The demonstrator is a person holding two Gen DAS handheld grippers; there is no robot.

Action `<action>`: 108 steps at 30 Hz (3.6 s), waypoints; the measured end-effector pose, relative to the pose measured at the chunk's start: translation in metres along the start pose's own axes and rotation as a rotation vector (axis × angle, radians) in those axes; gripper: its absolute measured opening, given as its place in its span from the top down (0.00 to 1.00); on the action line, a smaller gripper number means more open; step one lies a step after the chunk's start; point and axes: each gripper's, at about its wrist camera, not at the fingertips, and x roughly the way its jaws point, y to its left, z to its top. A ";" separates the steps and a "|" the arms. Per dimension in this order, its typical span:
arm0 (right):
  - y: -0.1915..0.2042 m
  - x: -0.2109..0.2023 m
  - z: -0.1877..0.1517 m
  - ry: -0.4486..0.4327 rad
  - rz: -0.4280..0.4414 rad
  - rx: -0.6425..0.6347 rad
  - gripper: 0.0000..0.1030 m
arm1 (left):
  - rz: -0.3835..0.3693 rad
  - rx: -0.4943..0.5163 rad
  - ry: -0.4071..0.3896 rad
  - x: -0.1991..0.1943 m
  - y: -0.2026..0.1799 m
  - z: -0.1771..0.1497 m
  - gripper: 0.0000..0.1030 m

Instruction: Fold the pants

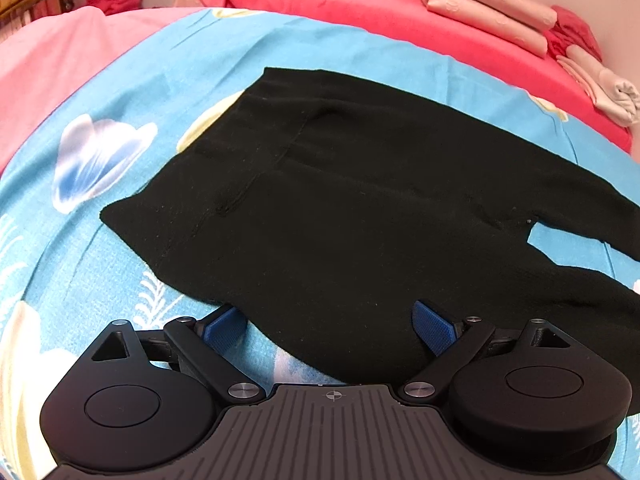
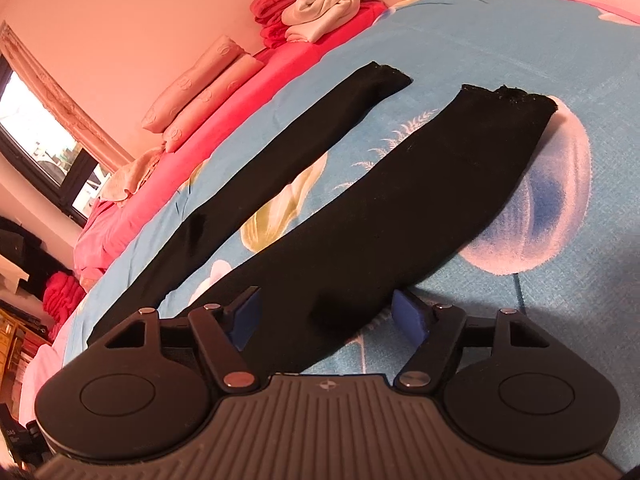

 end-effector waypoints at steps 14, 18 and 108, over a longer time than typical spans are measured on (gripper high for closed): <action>0.012 0.003 -0.004 -0.018 -0.094 -0.094 0.48 | 0.002 0.013 -0.014 0.000 -0.001 -0.001 0.00; 0.010 0.002 -0.004 -0.020 -0.094 -0.090 0.49 | 0.003 0.013 -0.016 -0.001 0.000 -0.001 0.00; 0.139 0.141 0.129 -0.177 -0.173 -0.412 0.11 | 0.173 -0.121 -0.357 0.054 0.074 0.091 0.00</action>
